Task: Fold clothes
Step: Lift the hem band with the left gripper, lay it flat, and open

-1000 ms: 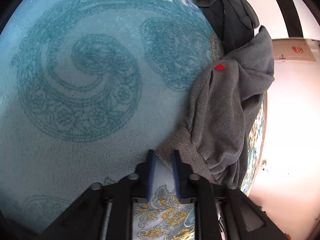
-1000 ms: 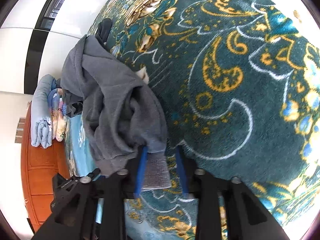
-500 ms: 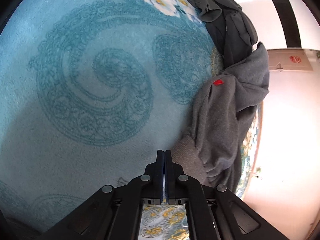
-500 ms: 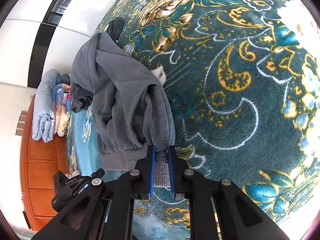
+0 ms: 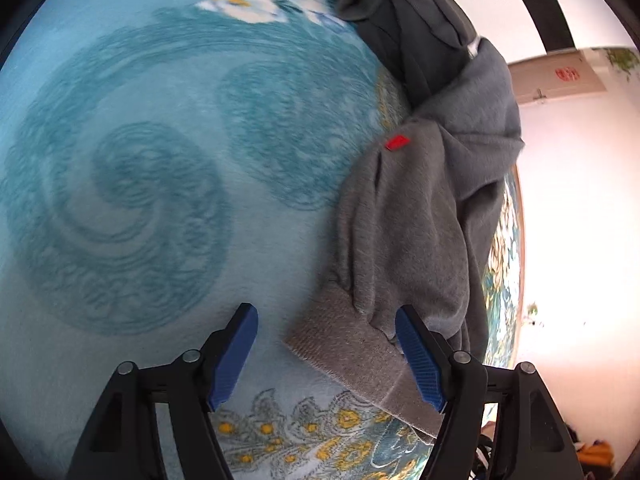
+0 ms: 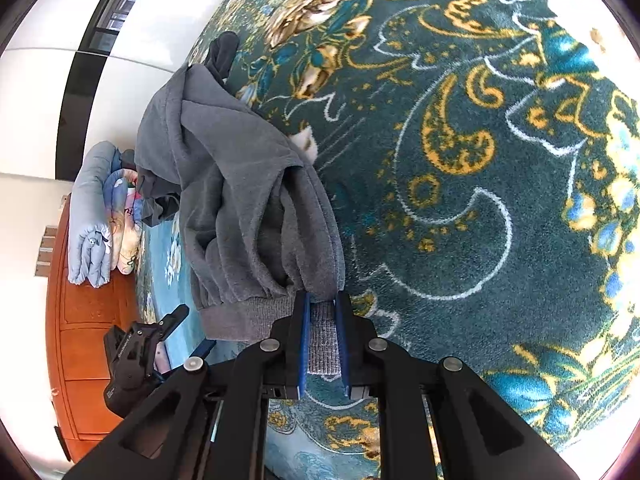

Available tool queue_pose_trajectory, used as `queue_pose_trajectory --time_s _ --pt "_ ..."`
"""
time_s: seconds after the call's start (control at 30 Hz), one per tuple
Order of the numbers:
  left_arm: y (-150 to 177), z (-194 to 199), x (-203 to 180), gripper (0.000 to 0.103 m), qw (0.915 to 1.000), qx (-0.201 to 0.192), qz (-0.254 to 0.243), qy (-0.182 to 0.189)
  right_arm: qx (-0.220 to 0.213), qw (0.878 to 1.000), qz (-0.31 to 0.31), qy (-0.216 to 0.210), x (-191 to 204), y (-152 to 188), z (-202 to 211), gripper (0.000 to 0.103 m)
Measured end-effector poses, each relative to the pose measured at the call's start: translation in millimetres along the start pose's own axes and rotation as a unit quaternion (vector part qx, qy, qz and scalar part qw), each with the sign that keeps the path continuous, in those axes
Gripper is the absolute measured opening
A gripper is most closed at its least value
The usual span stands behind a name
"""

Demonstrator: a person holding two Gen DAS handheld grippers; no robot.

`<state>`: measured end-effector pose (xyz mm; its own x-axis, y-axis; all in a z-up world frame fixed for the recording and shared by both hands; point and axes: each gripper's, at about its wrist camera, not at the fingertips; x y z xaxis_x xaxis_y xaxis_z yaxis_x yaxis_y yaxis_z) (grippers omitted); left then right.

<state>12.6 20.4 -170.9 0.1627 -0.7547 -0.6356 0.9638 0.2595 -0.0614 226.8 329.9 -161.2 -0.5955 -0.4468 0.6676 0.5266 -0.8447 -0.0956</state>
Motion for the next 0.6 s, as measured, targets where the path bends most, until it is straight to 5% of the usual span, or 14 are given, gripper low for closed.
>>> queue_pose_trajectory --time_s 0.1,0.13,0.2,0.6 --pt "0.4 -2.6 -1.9 0.067 0.9999 0.005 -0.009 0.003 0.003 1.000 -0.001 0.005 -0.2 -0.7 -4.0 0.013" --pt "1.0 -2.7 -1.8 0.051 0.9999 0.006 -0.009 0.001 0.005 1.000 -0.002 0.007 -0.6 -1.1 -5.5 0.013" --pt "1.4 -5.0 1.9 0.034 0.9999 0.013 -0.004 -0.009 0.009 1.000 -0.002 0.011 -0.5 -1.5 -8.2 0.013" --pt "-7.7 21.5 -4.2 0.012 0.9984 -0.029 -0.026 -0.040 0.013 1.000 0.023 0.008 29.4 9.0 -6.1 0.013"
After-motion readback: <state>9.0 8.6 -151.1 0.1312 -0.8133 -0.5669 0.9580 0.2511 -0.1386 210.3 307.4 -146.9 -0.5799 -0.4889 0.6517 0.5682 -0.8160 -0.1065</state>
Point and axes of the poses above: each gripper's, at about its wrist camera, not at the fingertips, and z roughly against the way its jaws point, x to its left, y to its underside, and after that the axes turned 1 degree about -x, right-handed
